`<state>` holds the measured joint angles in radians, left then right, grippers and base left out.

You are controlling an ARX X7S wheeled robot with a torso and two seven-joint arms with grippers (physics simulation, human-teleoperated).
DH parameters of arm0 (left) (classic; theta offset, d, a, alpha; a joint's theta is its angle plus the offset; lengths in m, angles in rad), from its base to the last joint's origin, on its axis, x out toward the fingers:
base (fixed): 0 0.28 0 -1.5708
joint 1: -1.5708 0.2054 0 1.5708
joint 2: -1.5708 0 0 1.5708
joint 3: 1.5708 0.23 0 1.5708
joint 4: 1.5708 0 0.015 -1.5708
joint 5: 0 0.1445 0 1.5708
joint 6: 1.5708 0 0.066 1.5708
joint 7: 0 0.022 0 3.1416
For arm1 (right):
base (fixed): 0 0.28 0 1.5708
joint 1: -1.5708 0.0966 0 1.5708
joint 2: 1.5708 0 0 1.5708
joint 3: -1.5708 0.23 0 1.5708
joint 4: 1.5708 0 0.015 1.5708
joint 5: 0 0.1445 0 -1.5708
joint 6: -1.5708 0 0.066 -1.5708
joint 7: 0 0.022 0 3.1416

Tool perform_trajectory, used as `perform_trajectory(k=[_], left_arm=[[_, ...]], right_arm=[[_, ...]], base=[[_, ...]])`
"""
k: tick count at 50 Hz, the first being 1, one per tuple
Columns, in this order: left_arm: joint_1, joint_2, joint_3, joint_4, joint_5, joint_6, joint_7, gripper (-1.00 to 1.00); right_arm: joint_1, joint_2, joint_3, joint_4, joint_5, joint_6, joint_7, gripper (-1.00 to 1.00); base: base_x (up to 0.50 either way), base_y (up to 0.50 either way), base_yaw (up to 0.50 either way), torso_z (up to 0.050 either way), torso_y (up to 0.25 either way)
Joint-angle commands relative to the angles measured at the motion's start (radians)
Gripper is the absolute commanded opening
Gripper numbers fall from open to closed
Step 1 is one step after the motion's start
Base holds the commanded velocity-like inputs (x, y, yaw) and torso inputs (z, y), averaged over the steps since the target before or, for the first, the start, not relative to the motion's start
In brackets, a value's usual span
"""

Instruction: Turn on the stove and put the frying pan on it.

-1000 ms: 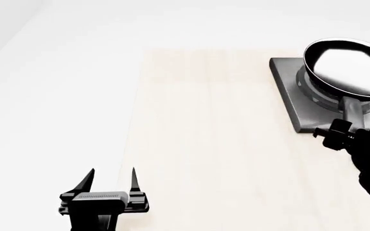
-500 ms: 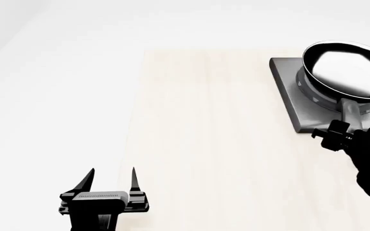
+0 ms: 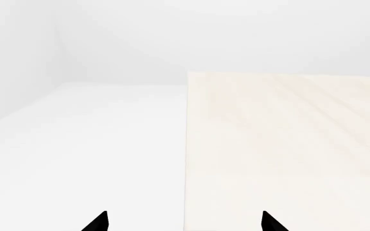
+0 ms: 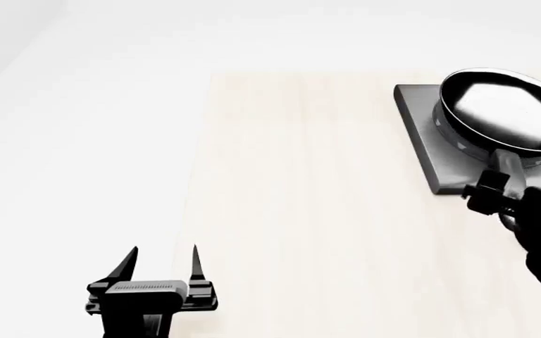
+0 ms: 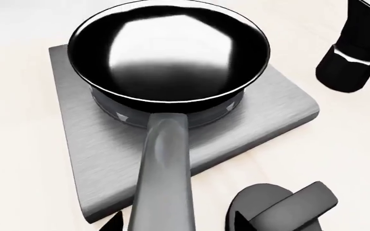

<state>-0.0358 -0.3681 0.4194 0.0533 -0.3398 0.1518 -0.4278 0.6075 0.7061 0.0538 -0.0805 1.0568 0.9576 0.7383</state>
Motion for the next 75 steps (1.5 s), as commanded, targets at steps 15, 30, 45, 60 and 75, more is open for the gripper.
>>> perform_trajectory(k=[15, 30, 45, 60, 75], left_arm=[[-0.003, -0.003, 0.004, 0.004, -0.003, -0.001, -0.004, 1.00], [-0.002, -0.019, -0.007, 0.070, 0.009, -0.030, -0.043, 1.00], [0.001, -0.061, -0.022, 0.231, 0.014, -0.099, -0.094, 1.00], [-0.025, -0.105, -0.032, 0.404, 0.017, -0.189, -0.132, 1.00], [-0.051, -0.138, -0.049, 0.519, 0.000, -0.244, -0.150, 1.00]], right_arm=[[0.006, 0.001, 0.016, -0.089, 0.011, 0.017, 0.029, 1.00], [-0.078, 0.007, 0.044, -0.252, 0.008, -0.054, 0.006, 1.00], [-0.176, 0.017, 0.006, -0.450, -0.140, -0.202, -0.051, 1.00], [-0.222, -0.002, -0.022, -0.583, -0.218, -0.308, -0.079, 1.00], [-0.256, 0.013, 0.010, -0.754, -0.198, -0.343, -0.057, 1.00]], base=[[0.00, 0.00, 0.00, 0.000, 0.000], [0.00, 0.00, 0.00, 0.000, 0.000], [0.00, 0.00, 0.00, 0.000, 0.000], [0.00, 0.00, 0.00, 0.000, 0.000], [0.00, 0.00, 0.00, 0.000, 0.000]])
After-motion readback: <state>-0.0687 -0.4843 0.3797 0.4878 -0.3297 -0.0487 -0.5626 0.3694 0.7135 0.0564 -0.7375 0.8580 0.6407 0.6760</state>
